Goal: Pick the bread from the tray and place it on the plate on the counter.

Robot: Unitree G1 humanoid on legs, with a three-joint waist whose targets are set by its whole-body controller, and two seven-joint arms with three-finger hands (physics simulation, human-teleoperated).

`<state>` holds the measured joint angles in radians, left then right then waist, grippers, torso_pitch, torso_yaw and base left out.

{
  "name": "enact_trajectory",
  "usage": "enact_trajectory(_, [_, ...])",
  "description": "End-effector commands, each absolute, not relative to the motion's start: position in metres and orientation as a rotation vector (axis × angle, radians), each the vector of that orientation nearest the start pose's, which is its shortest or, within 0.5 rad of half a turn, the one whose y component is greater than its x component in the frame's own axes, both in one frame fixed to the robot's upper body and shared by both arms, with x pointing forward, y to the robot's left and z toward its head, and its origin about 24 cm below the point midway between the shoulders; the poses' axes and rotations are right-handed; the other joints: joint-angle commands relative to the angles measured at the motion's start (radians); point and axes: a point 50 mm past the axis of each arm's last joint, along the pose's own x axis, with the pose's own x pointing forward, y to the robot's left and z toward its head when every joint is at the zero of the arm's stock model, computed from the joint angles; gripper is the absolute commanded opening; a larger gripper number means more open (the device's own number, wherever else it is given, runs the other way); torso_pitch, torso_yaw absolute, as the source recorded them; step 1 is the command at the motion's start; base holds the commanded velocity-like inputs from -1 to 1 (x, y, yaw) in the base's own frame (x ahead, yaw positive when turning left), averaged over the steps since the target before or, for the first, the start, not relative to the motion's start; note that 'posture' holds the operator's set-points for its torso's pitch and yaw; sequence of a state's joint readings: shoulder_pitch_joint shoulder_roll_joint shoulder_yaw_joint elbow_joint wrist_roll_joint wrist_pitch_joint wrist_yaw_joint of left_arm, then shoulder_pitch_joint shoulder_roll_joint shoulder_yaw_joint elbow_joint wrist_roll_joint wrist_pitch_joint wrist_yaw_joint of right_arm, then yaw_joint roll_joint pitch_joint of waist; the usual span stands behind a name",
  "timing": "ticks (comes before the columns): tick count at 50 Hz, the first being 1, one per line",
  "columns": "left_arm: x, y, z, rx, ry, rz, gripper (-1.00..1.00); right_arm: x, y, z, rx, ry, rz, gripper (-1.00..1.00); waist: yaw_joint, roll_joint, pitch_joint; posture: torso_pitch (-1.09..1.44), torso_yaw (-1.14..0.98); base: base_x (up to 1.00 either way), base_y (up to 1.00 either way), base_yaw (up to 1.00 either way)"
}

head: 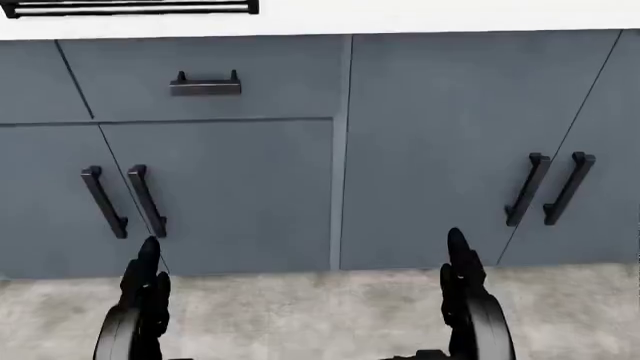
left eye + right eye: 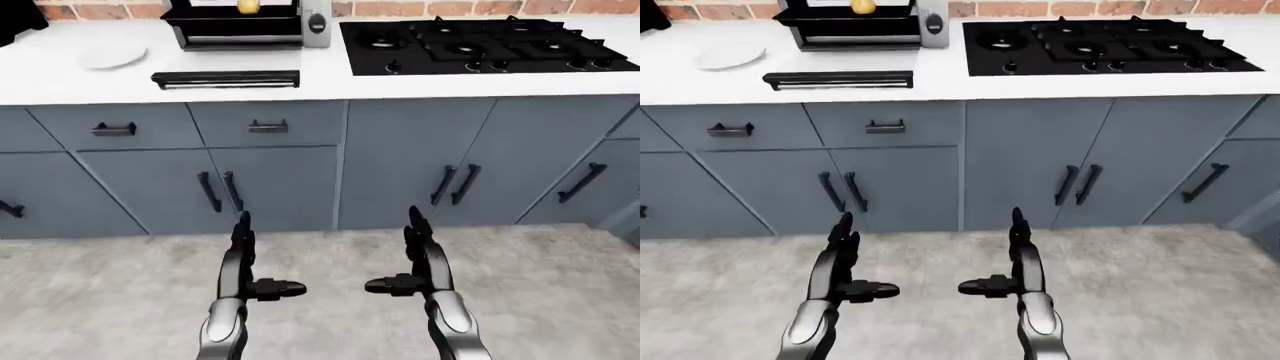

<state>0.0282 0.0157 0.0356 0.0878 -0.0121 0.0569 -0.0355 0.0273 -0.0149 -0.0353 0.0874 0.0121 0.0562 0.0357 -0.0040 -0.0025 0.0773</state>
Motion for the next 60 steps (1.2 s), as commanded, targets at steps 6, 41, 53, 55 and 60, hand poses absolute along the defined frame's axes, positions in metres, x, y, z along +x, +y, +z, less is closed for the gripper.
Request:
enact_trajectory(6, [0.265,0.162,0.085,0.019,-0.069,0.001,1.00,0.262,-0.158,0.092,-0.043,-0.098,-0.004,1.00,0.008,-0.008,-0.046,0.00,0.00,0.00,0.00,0.00])
enact_trajectory(41, [0.255,0.195,0.250,0.130,-0.421,0.142,1.00,0.257,-0.151,0.238,-0.078,-0.420,0.029,1.00,-0.005,-0.039,-0.059,0.00,0.00,0.04,0.24,0.00])
enact_trajectory(53, [0.249,0.199,0.258,0.147,-0.452,0.161,1.00,0.254,-0.151,0.246,-0.079,-0.450,0.030,1.00,-0.013,0.078,-0.071,0.00,0.00,0.06,0.41,0.00])
enact_trajectory(55, [0.249,0.200,0.258,0.149,-0.453,0.164,1.00,0.254,-0.150,0.245,-0.078,-0.451,0.031,1.00,-0.004,0.071,-0.069,0.00,0.00,0.06,0.50,0.00])
enact_trajectory(60, [0.246,0.201,0.258,0.157,-0.457,0.170,1.00,0.253,-0.149,0.244,-0.071,-0.452,0.035,1.00,-0.004,0.043,-0.055,0.00,0.00,0.06,0.50,0.00])
